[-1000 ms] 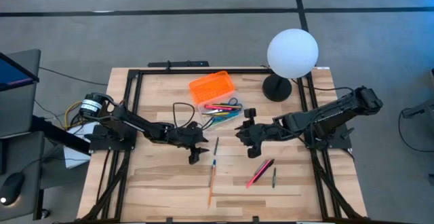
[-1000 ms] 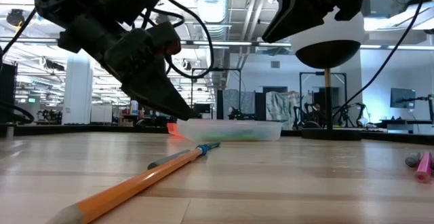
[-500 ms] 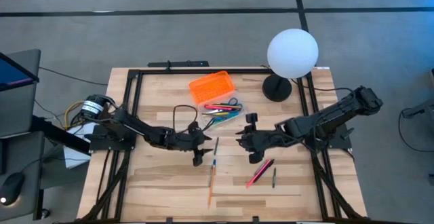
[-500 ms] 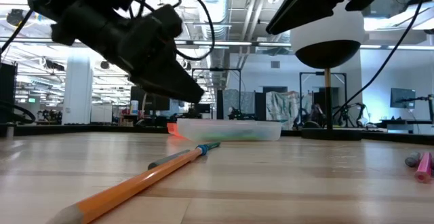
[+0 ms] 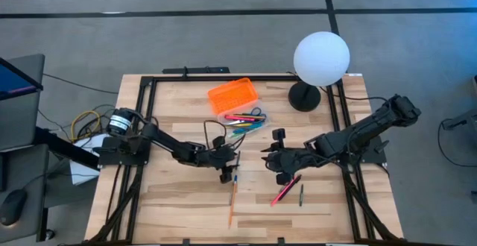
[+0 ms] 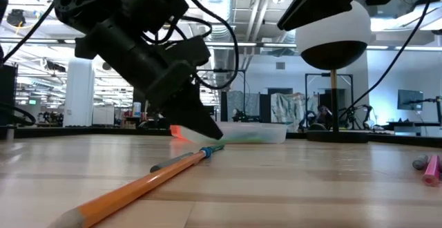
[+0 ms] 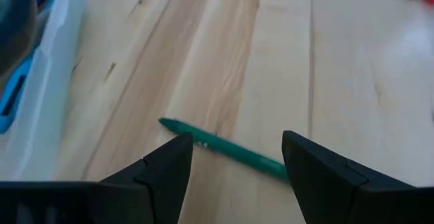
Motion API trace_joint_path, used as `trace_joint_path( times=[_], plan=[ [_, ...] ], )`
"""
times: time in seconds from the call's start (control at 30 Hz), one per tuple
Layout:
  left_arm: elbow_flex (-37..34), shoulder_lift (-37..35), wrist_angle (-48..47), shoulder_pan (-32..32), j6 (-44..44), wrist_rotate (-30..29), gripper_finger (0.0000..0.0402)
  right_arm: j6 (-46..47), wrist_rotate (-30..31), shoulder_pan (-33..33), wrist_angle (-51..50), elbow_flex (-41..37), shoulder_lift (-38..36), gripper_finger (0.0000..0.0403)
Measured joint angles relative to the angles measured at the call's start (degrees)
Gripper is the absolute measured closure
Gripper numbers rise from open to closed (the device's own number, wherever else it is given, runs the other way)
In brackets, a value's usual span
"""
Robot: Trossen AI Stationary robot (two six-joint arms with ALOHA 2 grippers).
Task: Pick & place school supplies into a supply box
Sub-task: Put the top green crayon into the supply box
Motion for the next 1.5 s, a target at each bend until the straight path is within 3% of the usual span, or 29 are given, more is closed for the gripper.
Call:
trace_joint_path(
  times=[0.47, 0.87, 1.23, 1.5],
  plan=[
    [3.04, 5.72, -0.50, 1.34, -4.50, 1.68, 0.0177, 1.29, 0.21, 0.87, -0.22, 0.00, 0.00, 0.0301],
    [9.05, 5.86, -18.52, 1.44, 0.25, 4.16, 0.0185, 4.45, 0.19, 1.00, -2.33, 0.00, 0.00, 0.0301],
    [9.09, 5.66, -19.64, 2.43, 10.98, 11.99, 0.0305, 6.78, 0.12, 1.00, -3.57, 0.00, 0.00, 0.0301],
    [9.09, 5.55, -20.15, 2.42, 11.28, 13.77, 0.0372, 6.88, -0.23, 1.00, -2.29, -2.53, 0.00, 0.0301]
  ],
)
